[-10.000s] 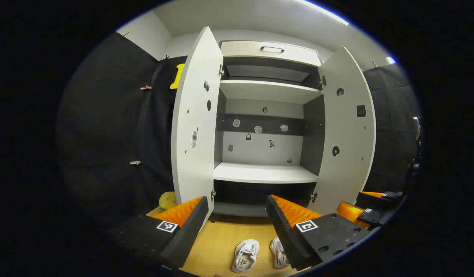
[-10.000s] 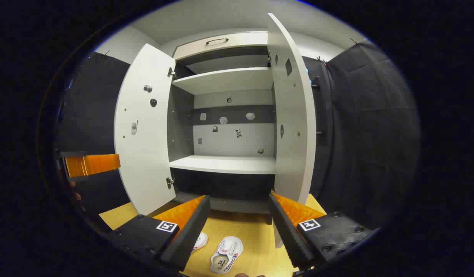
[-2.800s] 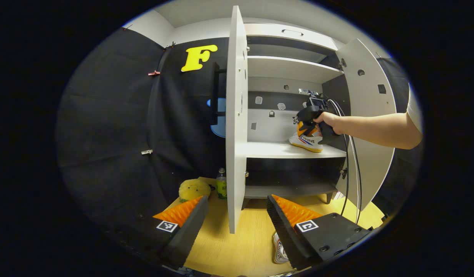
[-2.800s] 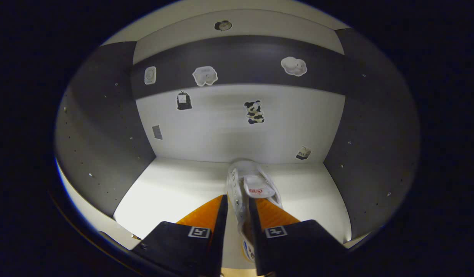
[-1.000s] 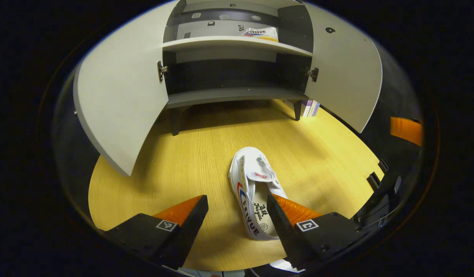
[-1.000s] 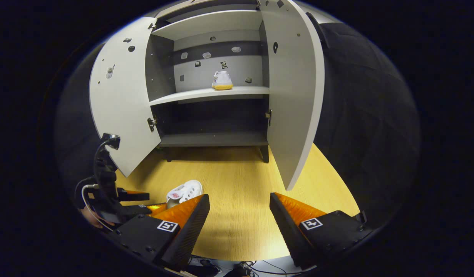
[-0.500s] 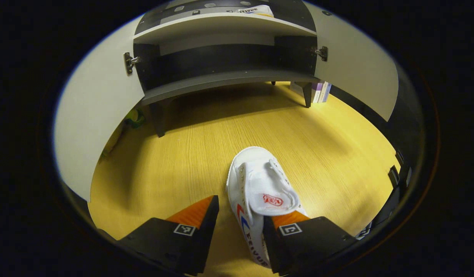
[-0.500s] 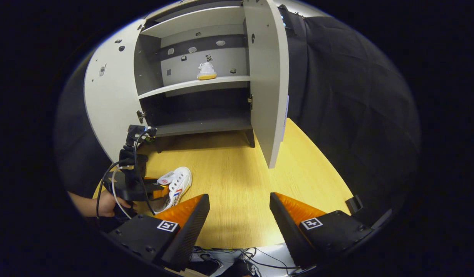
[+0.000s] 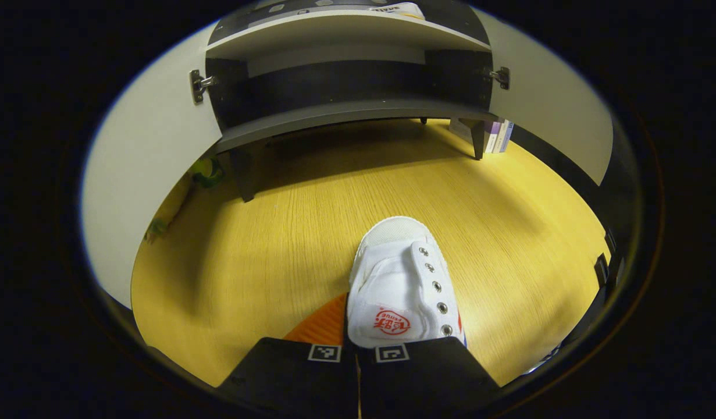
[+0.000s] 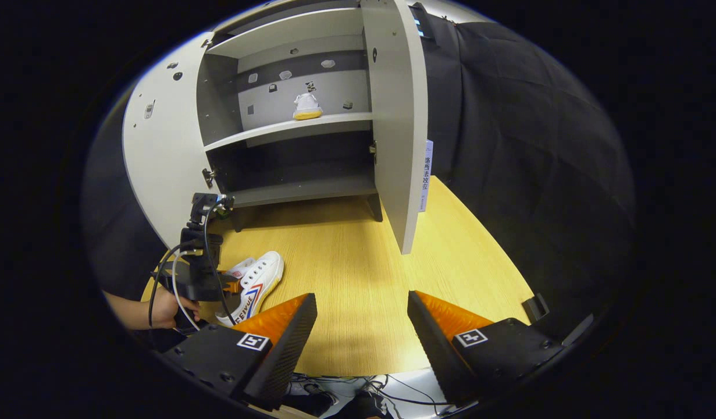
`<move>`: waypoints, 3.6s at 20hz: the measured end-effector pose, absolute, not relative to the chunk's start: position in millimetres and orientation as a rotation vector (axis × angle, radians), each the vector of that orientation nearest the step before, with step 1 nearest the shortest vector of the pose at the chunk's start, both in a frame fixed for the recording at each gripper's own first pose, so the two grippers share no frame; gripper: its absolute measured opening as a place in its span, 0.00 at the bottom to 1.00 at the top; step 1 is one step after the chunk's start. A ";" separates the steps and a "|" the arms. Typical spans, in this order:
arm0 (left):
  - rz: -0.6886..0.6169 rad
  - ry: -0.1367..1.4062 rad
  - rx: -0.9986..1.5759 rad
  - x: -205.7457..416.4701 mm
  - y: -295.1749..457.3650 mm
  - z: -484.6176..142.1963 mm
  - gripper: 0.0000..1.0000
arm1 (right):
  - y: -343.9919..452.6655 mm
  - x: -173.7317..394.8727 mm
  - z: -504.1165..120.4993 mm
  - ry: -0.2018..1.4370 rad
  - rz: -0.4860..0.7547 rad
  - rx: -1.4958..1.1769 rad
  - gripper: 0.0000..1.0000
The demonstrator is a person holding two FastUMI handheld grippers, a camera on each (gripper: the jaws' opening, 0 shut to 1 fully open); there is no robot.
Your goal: Grab one shoe with the right hand and put it into the shoe cabinet, grab the other shoe with the left hand and put it into the shoe cabinet; then close the right door with the right hand and the left door with the left hand.
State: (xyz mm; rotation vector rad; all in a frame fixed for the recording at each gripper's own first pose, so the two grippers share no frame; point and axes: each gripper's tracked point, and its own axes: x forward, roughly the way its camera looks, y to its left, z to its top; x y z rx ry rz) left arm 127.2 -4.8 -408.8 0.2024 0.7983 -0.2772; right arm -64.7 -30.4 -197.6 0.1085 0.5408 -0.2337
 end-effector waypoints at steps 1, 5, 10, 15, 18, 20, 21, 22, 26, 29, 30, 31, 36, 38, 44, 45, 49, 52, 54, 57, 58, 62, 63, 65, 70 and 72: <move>-0.273 0.814 0.187 125.4 -4.9 -407.8 0.06 | -28.5 -62.5 -197.5 0.540 -0.225 0.107 0.99; -0.257 0.791 0.174 118.5 -3.0 -386.1 0.05 | -26.7 -55.9 -197.3 0.539 -0.206 0.111 0.99; -0.224 0.710 0.187 115.7 -3.0 -310.9 0.05 | -35.2 -43.5 -186.8 0.498 -0.195 0.093 0.99; -0.215 0.591 0.102 135.6 -15.8 -204.1 0.05 | -43.7 -38.8 -161.5 0.401 -0.179 0.027 1.00; -0.205 0.518 0.131 161.6 -17.2 -154.4 0.05 | -46.4 -41.6 -152.4 0.369 -0.166 0.043 0.99; -0.190 0.481 0.155 182.1 -18.6 -123.7 0.05 | -51.8 -41.8 -147.1 0.349 -0.163 0.050 1.00; -0.183 0.463 0.153 192.3 -19.4 -110.0 0.05 | -54.6 -41.1 -145.6 0.342 -0.162 0.055 1.00; -0.169 0.436 0.162 205.7 -20.3 -94.6 0.05 | -58.0 -42.6 -145.2 0.347 -0.164 0.061 1.00; -0.097 0.376 0.168 270.5 -15.6 -38.8 0.05 | -70.8 -42.8 -139.1 0.341 -0.192 0.124 1.00; -0.093 0.411 0.098 317.5 -19.5 -10.1 0.05 | -83.8 -44.5 -141.4 0.343 -0.212 0.099 0.99; -0.087 0.414 0.086 332.1 -20.9 -5.2 0.05 | -90.9 -46.3 -143.5 0.345 -0.230 0.085 0.99; -0.084 0.411 0.098 347.5 -22.7 3.4 0.05 | -98.5 -48.3 -142.9 0.343 -0.249 0.081 0.99; -0.039 0.405 0.196 431.3 -27.1 22.6 0.05 | -127.9 -59.2 -143.0 0.331 -0.333 0.123 0.99; -0.049 0.445 0.208 454.9 -32.5 12.7 0.05 | -142.3 -65.0 -143.2 0.333 -0.368 0.115 0.99; -0.028 0.541 0.329 512.1 -33.3 -16.8 0.05 | -160.4 -68.3 -132.6 0.311 -0.409 0.127 0.99; -0.023 0.553 0.352 515.8 -34.5 -22.4 0.05 | -156.2 -64.0 -130.8 0.309 -0.404 0.123 0.99; -0.027 0.597 0.380 522.7 -39.0 -37.5 0.05 | -136.6 -52.0 -123.8 0.302 -0.363 0.113 0.99; -0.023 0.611 0.359 515.9 -38.9 -40.0 0.12 | -126.9 -47.8 -118.6 0.298 -0.331 0.088 0.99; -0.027 0.577 0.362 504.2 -33.8 -27.0 0.29 | -125.0 -44.5 -110.8 0.284 -0.319 0.082 0.99; -0.055 0.499 0.340 473.5 -32.9 -2.8 0.76 | -125.4 -40.0 -92.3 0.253 -0.310 0.076 0.99; -0.082 0.464 0.313 455.5 -37.2 6.5 0.75 | -126.4 -39.1 -83.4 0.239 -0.310 0.070 0.99; -0.159 0.273 0.235 380.9 -46.7 41.7 0.96 | -135.7 -38.7 -32.0 0.154 -0.329 0.061 0.99; -0.167 0.231 0.223 361.7 -46.3 47.4 0.96 | -139.4 -40.7 -15.1 0.127 -0.337 0.057 0.99; -0.182 0.168 0.200 324.2 -45.4 51.3 0.96 | -144.9 -42.9 14.2 0.077 -0.350 0.052 0.99; -0.237 0.120 0.182 240.0 -46.5 35.6 0.96 | -164.4 -44.5 74.0 -0.001 -0.389 0.044 0.99; -0.272 0.109 0.185 208.5 -50.3 23.6 0.96 | -175.9 -42.8 96.6 -0.040 -0.418 0.055 0.98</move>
